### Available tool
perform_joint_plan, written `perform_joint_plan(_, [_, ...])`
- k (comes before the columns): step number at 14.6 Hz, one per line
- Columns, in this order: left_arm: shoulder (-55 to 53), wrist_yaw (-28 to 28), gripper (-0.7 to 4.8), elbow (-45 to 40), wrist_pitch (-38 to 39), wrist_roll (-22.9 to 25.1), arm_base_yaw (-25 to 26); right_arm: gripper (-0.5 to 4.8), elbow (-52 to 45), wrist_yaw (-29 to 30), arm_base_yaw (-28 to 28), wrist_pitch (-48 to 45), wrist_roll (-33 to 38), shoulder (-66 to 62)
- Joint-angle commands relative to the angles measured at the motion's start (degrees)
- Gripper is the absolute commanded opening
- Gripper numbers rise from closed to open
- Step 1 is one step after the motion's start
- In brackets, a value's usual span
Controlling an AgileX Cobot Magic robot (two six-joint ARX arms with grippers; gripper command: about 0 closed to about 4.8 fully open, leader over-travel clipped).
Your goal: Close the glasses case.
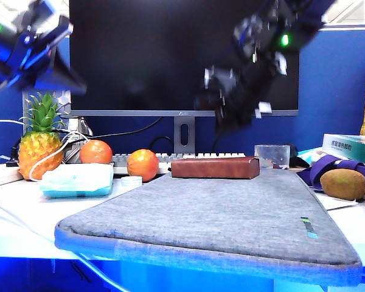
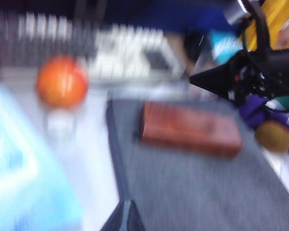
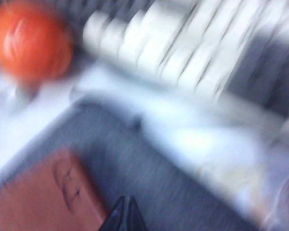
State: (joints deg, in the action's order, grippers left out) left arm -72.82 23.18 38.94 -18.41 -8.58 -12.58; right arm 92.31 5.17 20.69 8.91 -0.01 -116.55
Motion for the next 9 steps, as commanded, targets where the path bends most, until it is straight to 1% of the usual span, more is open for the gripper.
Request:
perform_joint_plan(1, [4.7, -0.8, -0.03, 0.3, -3.5, 6.6, 1.4, -0.06, 2.8, 0.4, -0.4, -1.0, 3.9, 8.5])
perform_joint_plan(2, [7.6, -2.9, -0.04, 0.3, -1.7, 7.8, 2.6, -0.06, 2.8, 1.5, -0.9, -1.0, 4.1, 12.4])
perform_joint_plan(3, [13.7, -6.6, -0.03, 0.3, 2.0, 8.6, 5.9, -0.06, 2.8, 2.9, -2.4, -1.0, 4.1, 19.7])
perform_joint_plan(4, [19.0, -5.8, -0.04, 0.3, 4.5, 8.6, 10.2, -0.06, 2.8, 2.9, -3.1, -0.5, 4.1, 24.8])
perform_joint_plan(5, [23.9, -3.9, -0.04, 0.3, 6.2, 8.6, 13.7, -0.06, 2.8, 2.4, -3.9, 0.5, 3.6, 29.3])
perform_joint_plan(6, [28.1, -4.1, -0.04, 0.3, 7.9, 8.6, 16.1, -0.06, 2.3, 2.1, -4.3, 0.9, 1.5, 33.2])
perform_joint_plan(7, [31.3, -5.2, -0.03, 0.3, 10.5, 8.6, 17.6, -0.06, 1.3, 2.0, -4.3, 0.6, -0.3, 36.7])
perform_joint_plan(8, [34.1, -6.7, -0.04, 0.3, 14.1, 8.7, 17.6, -0.06, -0.3, 2.0, -4.3, 0.3, -1.4, 40.0])
perform_joint_plan(9, [36.3, -6.2, -0.03, 0.3, 17.6, 9.5, 17.4, -0.06, -3.8, 1.2, -4.3, -0.5, -2.0, 44.6])
